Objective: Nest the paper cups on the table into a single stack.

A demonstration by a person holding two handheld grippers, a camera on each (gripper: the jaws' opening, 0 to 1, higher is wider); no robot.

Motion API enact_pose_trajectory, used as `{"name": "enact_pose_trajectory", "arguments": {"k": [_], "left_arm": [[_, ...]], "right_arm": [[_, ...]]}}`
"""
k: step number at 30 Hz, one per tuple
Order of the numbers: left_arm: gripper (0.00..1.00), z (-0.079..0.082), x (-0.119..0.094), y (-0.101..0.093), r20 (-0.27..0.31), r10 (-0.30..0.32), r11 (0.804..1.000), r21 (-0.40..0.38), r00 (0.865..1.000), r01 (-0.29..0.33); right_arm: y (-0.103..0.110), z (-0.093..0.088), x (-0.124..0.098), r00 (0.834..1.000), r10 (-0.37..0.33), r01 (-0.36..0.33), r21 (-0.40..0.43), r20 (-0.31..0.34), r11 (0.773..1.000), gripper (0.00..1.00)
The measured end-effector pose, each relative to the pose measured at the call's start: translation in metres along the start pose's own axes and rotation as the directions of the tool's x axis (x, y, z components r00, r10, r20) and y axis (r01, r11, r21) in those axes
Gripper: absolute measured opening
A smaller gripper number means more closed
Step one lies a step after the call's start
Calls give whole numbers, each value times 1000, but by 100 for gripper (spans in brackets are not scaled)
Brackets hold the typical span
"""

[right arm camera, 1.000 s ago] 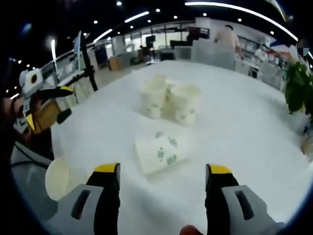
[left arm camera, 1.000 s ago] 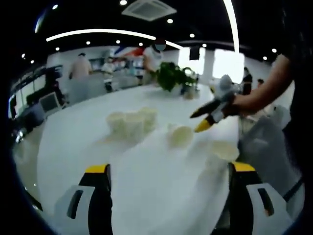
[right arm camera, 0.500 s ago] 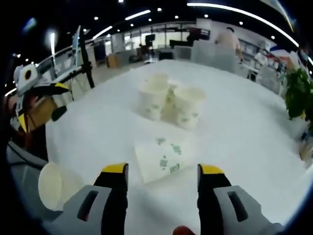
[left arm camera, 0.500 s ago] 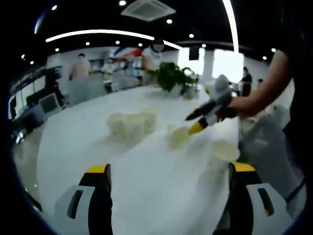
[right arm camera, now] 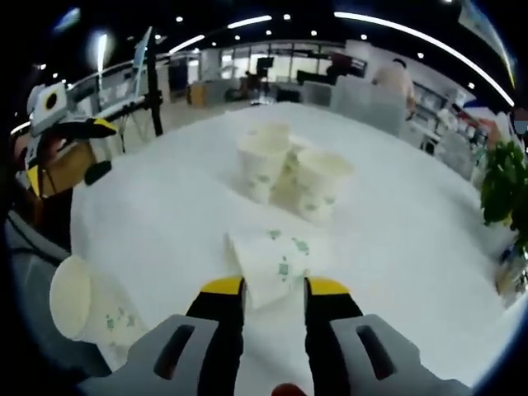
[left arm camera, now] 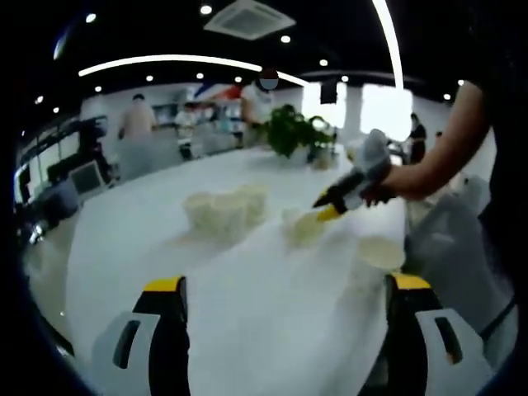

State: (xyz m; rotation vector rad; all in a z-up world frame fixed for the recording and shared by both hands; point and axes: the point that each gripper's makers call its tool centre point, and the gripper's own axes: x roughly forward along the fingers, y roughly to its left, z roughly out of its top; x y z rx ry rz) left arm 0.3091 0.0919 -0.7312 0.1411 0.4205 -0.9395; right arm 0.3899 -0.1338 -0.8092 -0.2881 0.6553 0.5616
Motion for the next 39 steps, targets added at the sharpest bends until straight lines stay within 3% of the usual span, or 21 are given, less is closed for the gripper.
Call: {"name": "enact_pose_trajectory", "arguments": {"k": [5,7,11,19,24,32,39], "left_arm": [[99,1,0,1,5,7,1000,9,1000,-7],[99,1,1,-1,7,4,1000,10,1000,-4],[99,-3,0,-1,1,4,1000,-7,1000,-4],[99,-9,-5,1,-7,12,1000,-27,1000,-12],[99,-13,-5,-1,-22,11,999,-37,1000,-12],[99,-13,-2,-2,-19,7,999,-42,1000,-7],[99,-11,1,0,-15,3,999,-42,1000,-4]], "right_arm": [[-2,-1,3,1000,2,-2,-8,-6,1000,16],[-2,-2,6,1000,12,-12,46,-3,999,16],[-7,-3,9,1000,-1,1,48,-6,999,14],[-12,-8,19,1000,4,-4,10,-26,1000,9],[-10,-6,20,1000,20,-20,-10,-11,1000,0],[-11,-2,17,999,32,-32,-27,8,999,0],[-19,-1,10,999,33,-34,11,29,999,0]]}}
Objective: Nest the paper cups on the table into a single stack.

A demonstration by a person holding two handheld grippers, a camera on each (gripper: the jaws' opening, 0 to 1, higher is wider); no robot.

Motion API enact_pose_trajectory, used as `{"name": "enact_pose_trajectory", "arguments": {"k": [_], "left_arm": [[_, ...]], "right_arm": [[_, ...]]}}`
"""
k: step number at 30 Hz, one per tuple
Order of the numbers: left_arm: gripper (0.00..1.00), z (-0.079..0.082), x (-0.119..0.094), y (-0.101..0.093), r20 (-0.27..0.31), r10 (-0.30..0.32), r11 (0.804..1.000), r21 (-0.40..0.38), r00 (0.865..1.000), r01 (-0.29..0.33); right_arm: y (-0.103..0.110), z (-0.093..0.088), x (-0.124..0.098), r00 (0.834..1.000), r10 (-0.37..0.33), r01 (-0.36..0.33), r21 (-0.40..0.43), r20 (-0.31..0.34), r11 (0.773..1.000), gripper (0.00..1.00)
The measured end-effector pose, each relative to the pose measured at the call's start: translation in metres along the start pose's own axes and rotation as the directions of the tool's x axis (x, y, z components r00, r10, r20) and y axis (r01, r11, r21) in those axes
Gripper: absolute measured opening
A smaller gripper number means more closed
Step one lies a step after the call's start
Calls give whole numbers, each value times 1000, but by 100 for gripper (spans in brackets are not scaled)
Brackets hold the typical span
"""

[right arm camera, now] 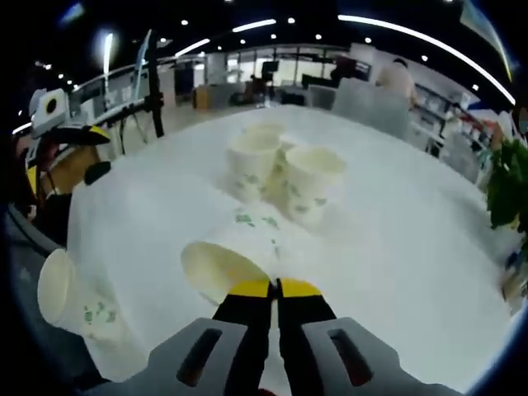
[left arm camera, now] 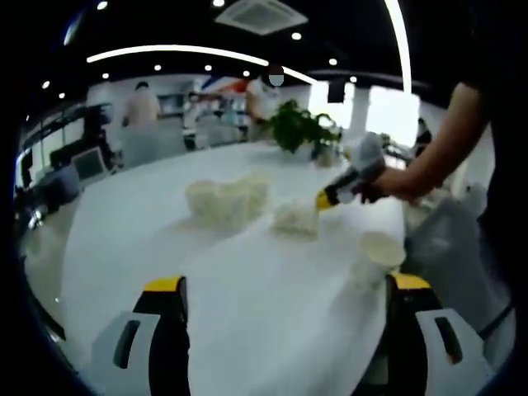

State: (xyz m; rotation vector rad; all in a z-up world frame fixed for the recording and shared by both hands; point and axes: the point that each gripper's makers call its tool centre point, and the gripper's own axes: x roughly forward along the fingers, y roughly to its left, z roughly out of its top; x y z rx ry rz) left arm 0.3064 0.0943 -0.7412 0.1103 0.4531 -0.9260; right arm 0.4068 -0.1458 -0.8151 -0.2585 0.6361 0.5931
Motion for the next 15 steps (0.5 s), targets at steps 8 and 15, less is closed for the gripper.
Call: {"name": "enact_pose_trajectory", "arguments": {"k": [8,15], "left_arm": [[98,0,0,-1,-1,-5,1000,-4,1000,5],[99,1,1,-2,-5,-9,1000,18,1000,9]], "right_arm": [[-1,1,-7,1000,15,-15,28,3,1000,0],[-6,7,-17,1000,21,-21,100,2,995,0]]}}
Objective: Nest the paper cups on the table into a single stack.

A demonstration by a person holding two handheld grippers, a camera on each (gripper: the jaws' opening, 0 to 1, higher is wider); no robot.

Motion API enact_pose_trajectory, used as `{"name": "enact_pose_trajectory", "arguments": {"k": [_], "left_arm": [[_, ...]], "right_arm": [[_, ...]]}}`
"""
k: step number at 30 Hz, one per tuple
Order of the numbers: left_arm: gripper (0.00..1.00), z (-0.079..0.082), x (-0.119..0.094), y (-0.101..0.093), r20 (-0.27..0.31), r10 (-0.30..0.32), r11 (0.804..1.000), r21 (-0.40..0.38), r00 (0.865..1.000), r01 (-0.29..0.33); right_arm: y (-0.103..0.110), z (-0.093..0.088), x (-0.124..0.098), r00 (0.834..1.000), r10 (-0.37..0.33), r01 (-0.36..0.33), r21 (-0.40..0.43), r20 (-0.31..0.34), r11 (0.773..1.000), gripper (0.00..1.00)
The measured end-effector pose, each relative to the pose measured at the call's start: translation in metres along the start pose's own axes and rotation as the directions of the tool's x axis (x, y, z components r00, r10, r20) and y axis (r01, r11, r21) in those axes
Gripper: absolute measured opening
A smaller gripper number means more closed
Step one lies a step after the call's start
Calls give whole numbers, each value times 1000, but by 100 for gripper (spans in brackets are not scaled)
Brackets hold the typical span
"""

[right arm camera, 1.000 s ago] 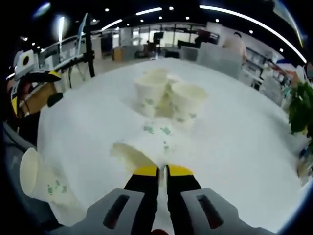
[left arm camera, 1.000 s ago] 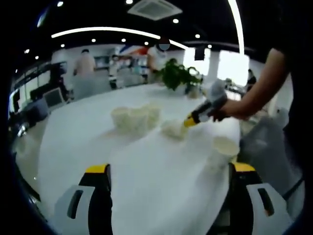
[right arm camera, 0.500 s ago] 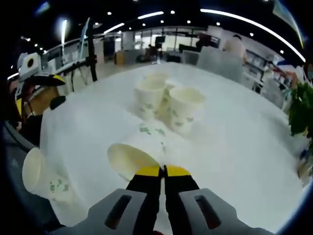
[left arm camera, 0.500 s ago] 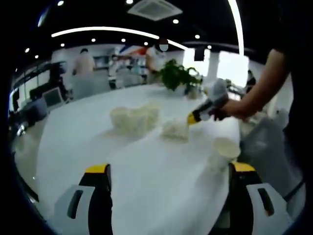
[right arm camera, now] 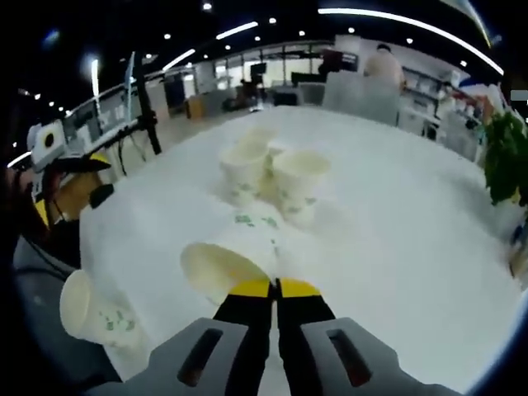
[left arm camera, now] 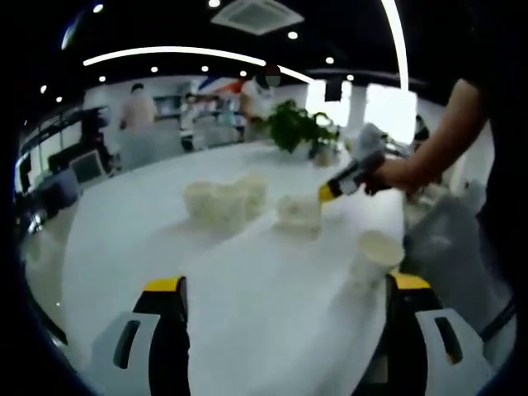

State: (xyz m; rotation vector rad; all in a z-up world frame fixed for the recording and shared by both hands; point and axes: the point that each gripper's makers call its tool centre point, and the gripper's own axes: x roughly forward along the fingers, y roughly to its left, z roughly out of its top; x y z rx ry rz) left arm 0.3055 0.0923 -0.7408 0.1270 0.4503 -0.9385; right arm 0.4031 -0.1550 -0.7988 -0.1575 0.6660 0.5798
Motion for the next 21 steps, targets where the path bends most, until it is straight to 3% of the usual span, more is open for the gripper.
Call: {"name": "enact_pose_trajectory", "arguments": {"k": [8,17,21], "left_arm": [[99,0,1,-4,-7,-22,999,24,1000,22],[98,-1,6,-13,-29,-44,998,40,999,46],[98,5,5,-15,-9,-48,997,51,999,49]], "right_arm": [[-5,8,-15,999,27,-28,-31,-39,999,0],[-8,32,-41,997,71,-70,80,-9,994,0],[-2,51,-52,993,117,-121,160,31,980,0]]}}
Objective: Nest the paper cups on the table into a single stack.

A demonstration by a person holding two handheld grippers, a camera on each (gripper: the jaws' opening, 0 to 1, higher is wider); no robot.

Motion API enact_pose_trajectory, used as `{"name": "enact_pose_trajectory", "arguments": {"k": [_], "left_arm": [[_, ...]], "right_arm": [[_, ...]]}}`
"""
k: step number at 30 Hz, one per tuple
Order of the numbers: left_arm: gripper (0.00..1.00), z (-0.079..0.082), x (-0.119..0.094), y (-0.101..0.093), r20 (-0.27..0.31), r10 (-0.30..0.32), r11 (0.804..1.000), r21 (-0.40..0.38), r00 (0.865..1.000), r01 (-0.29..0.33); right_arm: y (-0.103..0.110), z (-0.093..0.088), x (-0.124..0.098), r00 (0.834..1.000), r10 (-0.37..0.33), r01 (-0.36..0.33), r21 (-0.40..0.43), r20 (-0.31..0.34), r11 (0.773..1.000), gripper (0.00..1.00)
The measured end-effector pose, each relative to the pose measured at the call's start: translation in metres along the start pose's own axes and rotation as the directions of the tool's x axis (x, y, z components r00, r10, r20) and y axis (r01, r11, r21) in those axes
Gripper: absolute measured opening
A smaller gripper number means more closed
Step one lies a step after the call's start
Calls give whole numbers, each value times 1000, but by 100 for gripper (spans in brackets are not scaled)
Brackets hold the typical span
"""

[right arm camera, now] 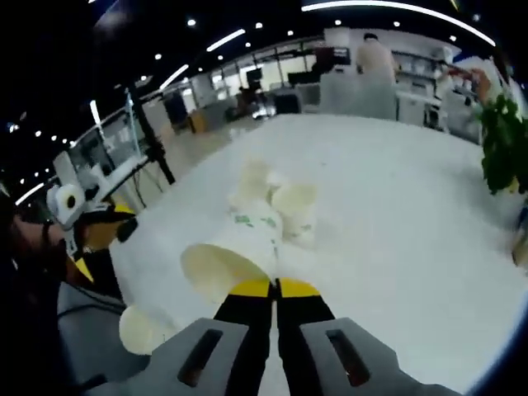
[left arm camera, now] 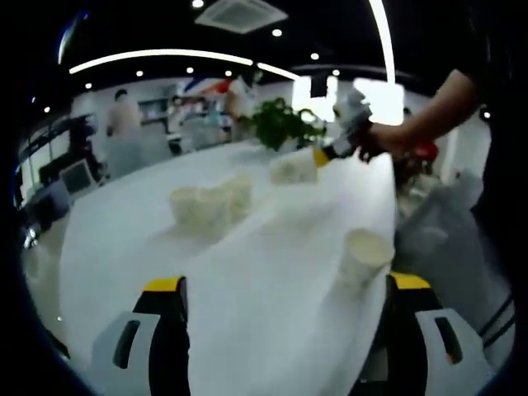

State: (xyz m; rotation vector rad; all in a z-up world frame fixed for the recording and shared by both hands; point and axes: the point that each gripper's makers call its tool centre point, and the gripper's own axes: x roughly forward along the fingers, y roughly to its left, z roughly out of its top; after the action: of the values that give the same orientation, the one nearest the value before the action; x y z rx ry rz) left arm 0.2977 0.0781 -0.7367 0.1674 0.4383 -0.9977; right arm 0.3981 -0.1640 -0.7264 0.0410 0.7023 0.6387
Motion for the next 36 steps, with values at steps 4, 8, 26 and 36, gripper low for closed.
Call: {"name": "enact_pose_trajectory", "arguments": {"k": [4,8,26,36], "left_arm": [[98,1,-1,1,-7,0,1000,1,1000,0],[98,3,-1,0,-4,-3,1000,15,1000,3],[98,3,-3,-7,4,-4,1000,17,1000,4],[98,4,-2,-10,6,-9,1000,26,1000,8]], "right_arm": [[15,20,-13,999,32,-31,-30,29,999,0],[27,38,-28,997,59,-56,-55,53,997,0],[65,69,-93,985,135,-161,-273,-111,948,0],[95,91,-107,967,178,-236,-363,-184,902,0]]}}
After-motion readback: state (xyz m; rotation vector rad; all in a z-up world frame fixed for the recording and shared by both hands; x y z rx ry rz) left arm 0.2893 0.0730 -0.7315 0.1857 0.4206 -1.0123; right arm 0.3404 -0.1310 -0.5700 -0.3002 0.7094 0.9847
